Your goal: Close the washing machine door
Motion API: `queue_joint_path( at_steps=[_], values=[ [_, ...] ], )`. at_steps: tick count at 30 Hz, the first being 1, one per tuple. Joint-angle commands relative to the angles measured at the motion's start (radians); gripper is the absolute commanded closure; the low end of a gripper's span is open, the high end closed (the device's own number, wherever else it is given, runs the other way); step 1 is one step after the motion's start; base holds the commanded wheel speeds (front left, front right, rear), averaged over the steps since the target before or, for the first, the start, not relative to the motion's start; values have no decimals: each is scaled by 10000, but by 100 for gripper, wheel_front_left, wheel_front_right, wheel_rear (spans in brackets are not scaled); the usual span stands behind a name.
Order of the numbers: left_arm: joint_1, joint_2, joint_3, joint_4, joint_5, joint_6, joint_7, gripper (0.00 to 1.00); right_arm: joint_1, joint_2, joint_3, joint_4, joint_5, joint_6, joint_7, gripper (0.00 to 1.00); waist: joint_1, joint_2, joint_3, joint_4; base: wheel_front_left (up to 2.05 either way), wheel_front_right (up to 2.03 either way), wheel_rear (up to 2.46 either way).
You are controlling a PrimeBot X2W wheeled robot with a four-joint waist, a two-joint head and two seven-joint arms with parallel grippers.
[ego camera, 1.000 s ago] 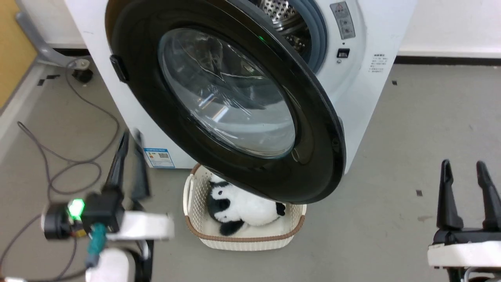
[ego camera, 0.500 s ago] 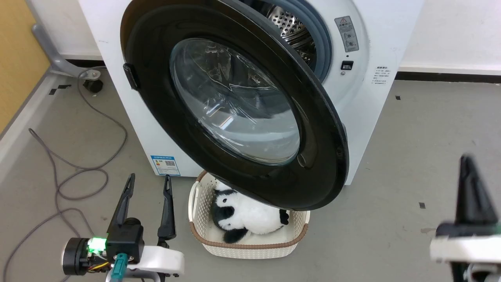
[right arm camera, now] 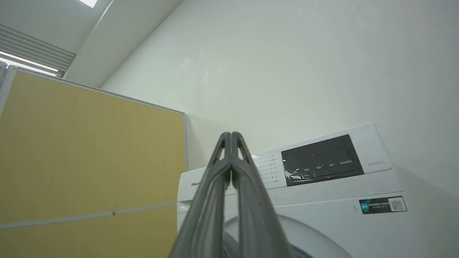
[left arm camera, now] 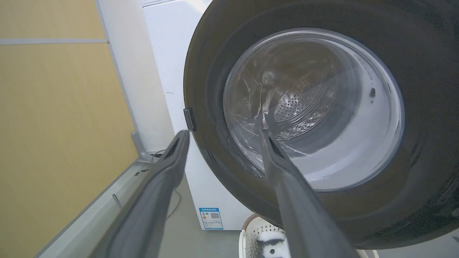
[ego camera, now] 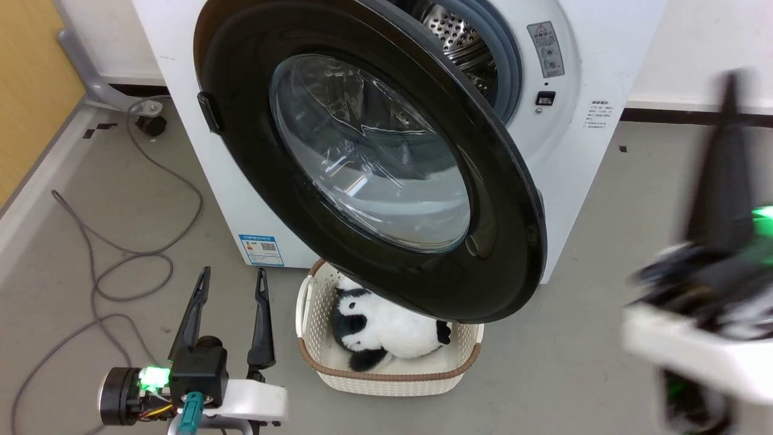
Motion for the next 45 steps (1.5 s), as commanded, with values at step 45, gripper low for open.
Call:
queue_joint_path(
  at_steps=[45],
  values=[
    [-1487, 93, -421, -558, -20, 711, -42, 0, -1423, -1555, 1473, 6275, -1409, 8, -32, 100, 0, -1, 3043, -681, 0, 0, 0]
  ],
)
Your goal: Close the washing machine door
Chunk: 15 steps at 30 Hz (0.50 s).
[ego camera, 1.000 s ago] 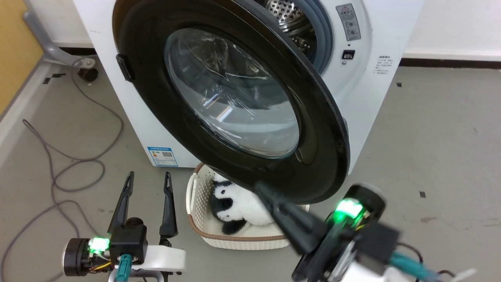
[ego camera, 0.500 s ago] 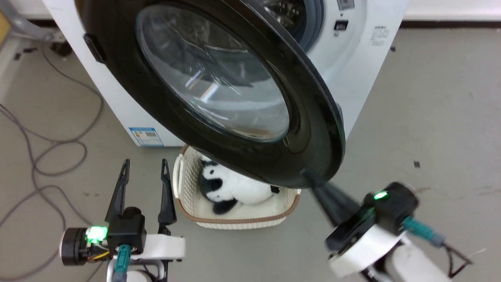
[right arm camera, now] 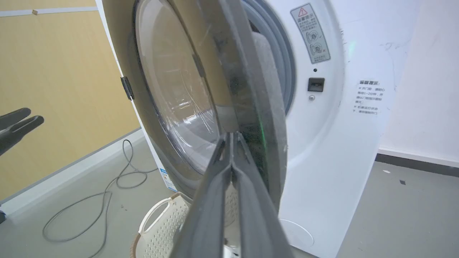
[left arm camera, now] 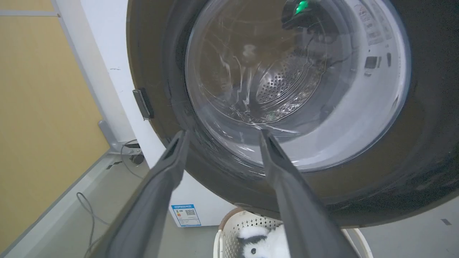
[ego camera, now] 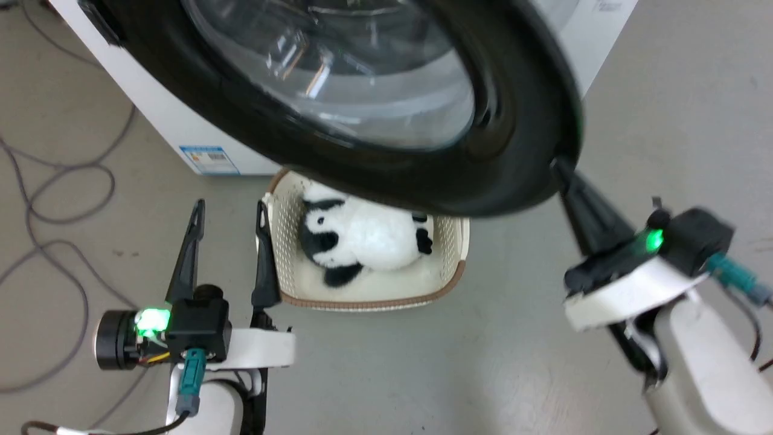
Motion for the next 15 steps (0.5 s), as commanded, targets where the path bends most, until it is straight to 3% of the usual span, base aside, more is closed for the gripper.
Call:
queue_joint_path(
  at_steps=[1, 15],
  values=[
    [-207, 23, -22, -66, -3, 56, -42, 0, -341, 25, -159, 89, -97, -17, -42, 100, -1, 0, 312, 29, 0, 0, 0],
    [-1482, -88, -405, -332, -10, 74, -42, 0, -3607, -512, -1145, 1161, -496, -17, -42, 100, -1, 0, 2258, 467, 0, 0, 0]
  ],
)
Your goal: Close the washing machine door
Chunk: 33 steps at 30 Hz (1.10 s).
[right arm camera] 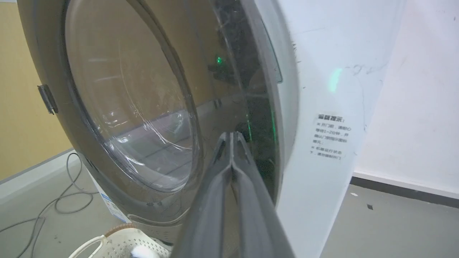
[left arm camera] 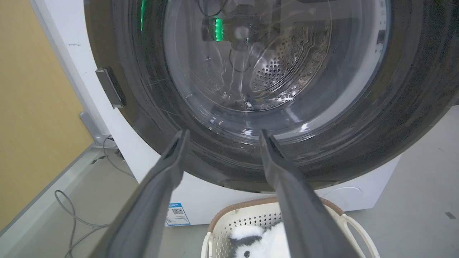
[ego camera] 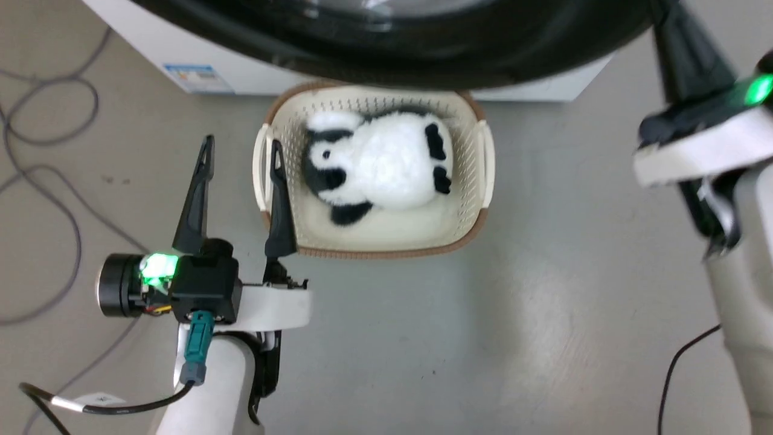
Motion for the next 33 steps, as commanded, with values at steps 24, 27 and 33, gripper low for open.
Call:
queue_joint_path(
  at_steps=[24, 27, 33],
  values=[
    [-218, -63, -1, 280, -185, 218, -42, 0, -872, 28, -635, 895, -439, -9, -42, 100, -1, 0, -272, 356, 0, 0, 0],
    [12, -19, 121, 359, -215, 234, -42, 0, -354, 185, -1213, 225, -518, -9, -42, 100, -1, 0, -756, 251, 0, 0, 0],
    [549, 83, 337, 536, -251, 210, -42, 0, 827, 864, -2471, -1503, -1287, -9, -42, 100, -1, 0, -1812, 51, 0, 0, 0]
  ],
)
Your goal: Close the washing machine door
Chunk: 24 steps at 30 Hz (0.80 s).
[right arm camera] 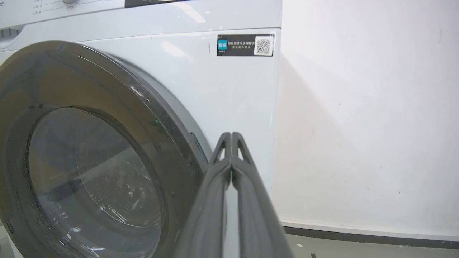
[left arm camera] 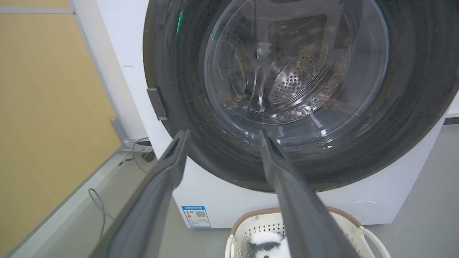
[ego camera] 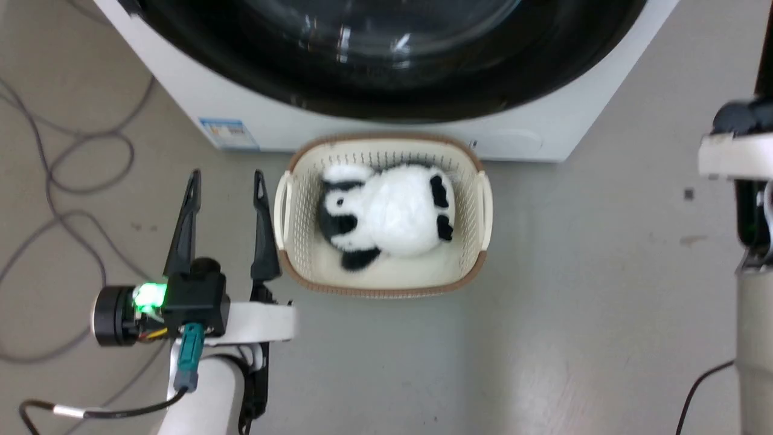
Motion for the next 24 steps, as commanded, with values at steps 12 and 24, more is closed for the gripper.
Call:
queue_joint_path(
  at_steps=[12, 24],
  values=[
    [1332, 90, 308, 180, -70, -20, -44, 0, 3090, 1028, 142, -1292, -955, -6, -42, 0, 0, 0, -2271, -314, 0, 0, 0],
    [2345, -26, 376, 464, -171, -227, -44, 0, 5853, 1189, 329, -942, -440, -6, -42, 0, 0, 0, -3499, -317, 0, 0, 0]
  ],
)
